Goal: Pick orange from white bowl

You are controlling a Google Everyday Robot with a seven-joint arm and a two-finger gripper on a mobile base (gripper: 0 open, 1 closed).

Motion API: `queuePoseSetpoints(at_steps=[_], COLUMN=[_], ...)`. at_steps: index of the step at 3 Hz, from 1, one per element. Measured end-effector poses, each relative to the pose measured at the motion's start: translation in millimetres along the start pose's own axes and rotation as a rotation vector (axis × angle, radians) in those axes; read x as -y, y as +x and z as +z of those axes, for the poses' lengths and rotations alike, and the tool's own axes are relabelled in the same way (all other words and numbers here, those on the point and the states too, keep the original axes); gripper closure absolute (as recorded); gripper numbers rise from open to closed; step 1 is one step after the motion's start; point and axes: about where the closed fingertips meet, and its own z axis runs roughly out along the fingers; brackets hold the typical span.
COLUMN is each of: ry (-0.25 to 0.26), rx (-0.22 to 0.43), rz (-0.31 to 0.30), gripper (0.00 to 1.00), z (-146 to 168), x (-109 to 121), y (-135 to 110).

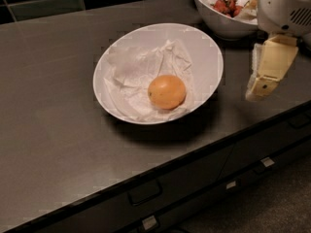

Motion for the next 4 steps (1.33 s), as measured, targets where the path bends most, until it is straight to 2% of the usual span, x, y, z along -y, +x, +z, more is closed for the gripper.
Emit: queuePoseSetpoints(at_steps=[1, 2, 4], ry=[-0.015, -0.055, -0.059], rx=[0.046, 0.101, 0.135], rz=[-0.098, -0.18, -0.207], gripper=[0.0, 0.0, 0.0], z=[9, 30, 42], x=[11, 13, 20], y=[-41, -77, -94])
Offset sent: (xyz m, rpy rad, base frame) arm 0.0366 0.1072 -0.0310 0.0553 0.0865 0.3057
